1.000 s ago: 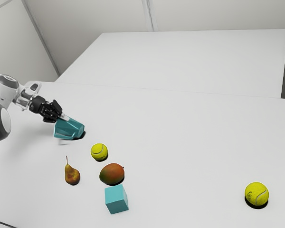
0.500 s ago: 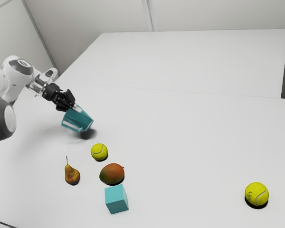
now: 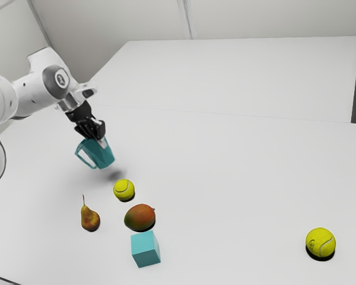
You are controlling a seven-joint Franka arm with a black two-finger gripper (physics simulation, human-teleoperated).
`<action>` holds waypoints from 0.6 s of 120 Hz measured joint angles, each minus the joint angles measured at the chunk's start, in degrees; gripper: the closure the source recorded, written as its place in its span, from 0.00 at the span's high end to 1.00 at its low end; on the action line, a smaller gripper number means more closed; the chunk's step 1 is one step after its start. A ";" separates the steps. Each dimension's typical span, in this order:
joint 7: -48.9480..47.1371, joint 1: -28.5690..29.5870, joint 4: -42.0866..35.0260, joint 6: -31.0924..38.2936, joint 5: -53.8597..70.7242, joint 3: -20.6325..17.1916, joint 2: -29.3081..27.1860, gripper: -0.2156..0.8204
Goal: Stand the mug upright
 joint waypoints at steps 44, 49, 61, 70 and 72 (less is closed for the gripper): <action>-4.18 -2.99 -5.94 7.93 8.61 1.18 -2.68 0.04; -4.90 -3.56 -6.85 8.37 9.34 1.23 -3.20 0.04; -6.69 -4.36 -9.20 9.63 10.88 1.27 -4.85 0.04; -7.97 -5.27 -10.43 10.53 11.62 2.21 -5.57 0.04; -8.23 -5.47 -10.61 10.73 11.73 2.40 -5.64 0.04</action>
